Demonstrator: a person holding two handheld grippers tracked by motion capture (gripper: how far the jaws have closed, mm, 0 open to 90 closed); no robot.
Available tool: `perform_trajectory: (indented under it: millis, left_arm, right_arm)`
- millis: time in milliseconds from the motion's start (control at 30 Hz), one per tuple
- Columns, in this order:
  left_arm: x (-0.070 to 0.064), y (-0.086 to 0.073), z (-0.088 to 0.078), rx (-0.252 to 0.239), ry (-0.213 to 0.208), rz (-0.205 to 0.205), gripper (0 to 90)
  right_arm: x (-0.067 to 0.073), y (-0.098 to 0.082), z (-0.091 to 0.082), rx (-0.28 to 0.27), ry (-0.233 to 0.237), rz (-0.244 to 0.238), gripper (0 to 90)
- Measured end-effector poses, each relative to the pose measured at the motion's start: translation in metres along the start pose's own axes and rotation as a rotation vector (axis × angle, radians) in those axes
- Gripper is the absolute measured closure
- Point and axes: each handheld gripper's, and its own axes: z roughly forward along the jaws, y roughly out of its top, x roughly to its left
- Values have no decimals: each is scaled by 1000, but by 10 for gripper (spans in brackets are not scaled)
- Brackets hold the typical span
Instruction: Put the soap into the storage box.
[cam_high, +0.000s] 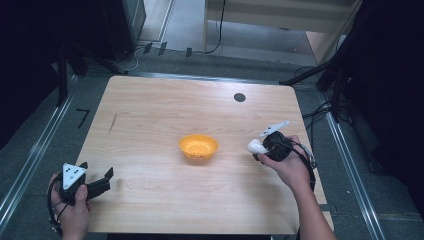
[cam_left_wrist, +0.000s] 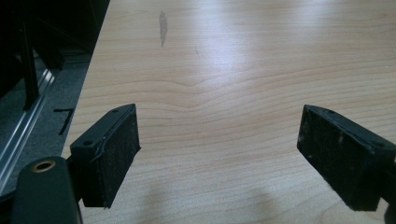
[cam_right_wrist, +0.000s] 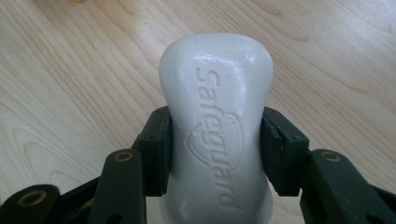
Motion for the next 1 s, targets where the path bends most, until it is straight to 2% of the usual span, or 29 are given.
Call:
perform_trajectory:
  millis: [100,300,667,1000]
  left_arm:
    - [0,0,0,0,-2,-4,138]
    - [0,0,0,0,-1,-3,138]
    - [3,0,-1,-5,-4,-20,138]
    - [2,0,-1,-1,-1,-12,138]
  right_arm:
    - [1,4,0,1,3,-10,514]
    - [8,19,1,-2,9,-65,514]
    - [16,40,2,-4,22,-108,514]
    - [20,54,8,8,38,-160,514]
